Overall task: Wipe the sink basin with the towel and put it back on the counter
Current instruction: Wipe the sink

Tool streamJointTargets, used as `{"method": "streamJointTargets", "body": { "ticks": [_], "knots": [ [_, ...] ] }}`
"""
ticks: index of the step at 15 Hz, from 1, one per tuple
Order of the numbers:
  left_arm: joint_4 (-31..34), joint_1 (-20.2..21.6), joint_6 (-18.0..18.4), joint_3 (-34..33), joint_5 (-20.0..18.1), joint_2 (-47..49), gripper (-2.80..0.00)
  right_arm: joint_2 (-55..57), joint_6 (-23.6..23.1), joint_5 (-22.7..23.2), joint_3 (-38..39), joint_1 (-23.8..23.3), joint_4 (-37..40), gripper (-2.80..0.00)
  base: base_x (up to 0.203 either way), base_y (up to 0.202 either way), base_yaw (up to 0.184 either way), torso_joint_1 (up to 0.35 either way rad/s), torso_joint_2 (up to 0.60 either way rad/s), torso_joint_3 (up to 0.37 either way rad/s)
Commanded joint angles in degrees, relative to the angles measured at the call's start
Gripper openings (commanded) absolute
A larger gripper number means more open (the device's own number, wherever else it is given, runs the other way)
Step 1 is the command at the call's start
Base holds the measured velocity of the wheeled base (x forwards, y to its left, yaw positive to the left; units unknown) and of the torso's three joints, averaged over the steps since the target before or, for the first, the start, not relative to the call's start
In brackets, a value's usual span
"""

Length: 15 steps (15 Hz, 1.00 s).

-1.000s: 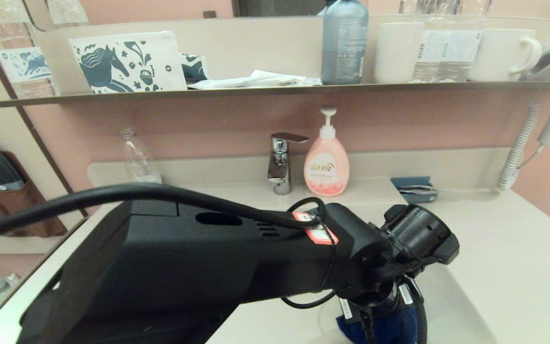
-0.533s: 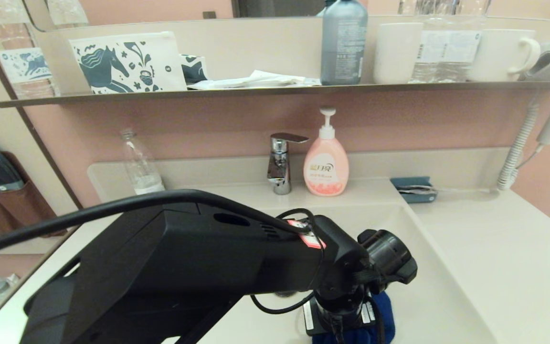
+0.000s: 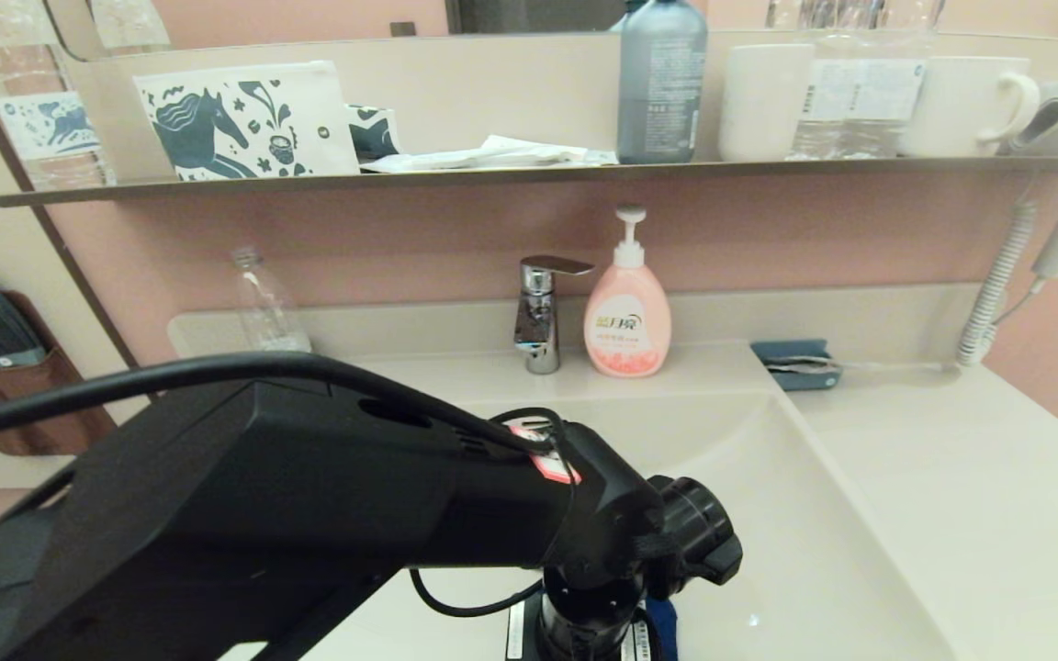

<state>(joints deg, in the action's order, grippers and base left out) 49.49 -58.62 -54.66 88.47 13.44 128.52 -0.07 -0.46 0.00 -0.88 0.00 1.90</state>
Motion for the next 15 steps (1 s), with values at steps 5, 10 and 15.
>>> {"method": "streamJointTargets", "body": {
  "ticks": [5, 10, 15],
  "knots": [
    [0.7, 3.9, 7.6, -8.2, 0.6, -3.7, -2.80, 0.1, -0.1, 0.0, 0.0, 0.0, 0.0, -2.80, 0.000, 0.000, 0.000, 0.000, 0.00, 0.000],
    [0.7, 12.8, 13.3, -9.9, 2.8, -4.9, -2.80, 0.1, 0.0, 0.0, 0.0, 0.0, 0.0, -2.80, 0.000, 0.000, 0.000, 0.000, 0.00, 0.000],
    [0.5, 22.5, 19.5, -11.1, 4.2, -5.2, -2.80, 0.1, -0.1, 0.0, 0.0, 0.0, 0.0, -2.80, 0.000, 0.000, 0.000, 0.000, 0.00, 0.000]
  ]
}}
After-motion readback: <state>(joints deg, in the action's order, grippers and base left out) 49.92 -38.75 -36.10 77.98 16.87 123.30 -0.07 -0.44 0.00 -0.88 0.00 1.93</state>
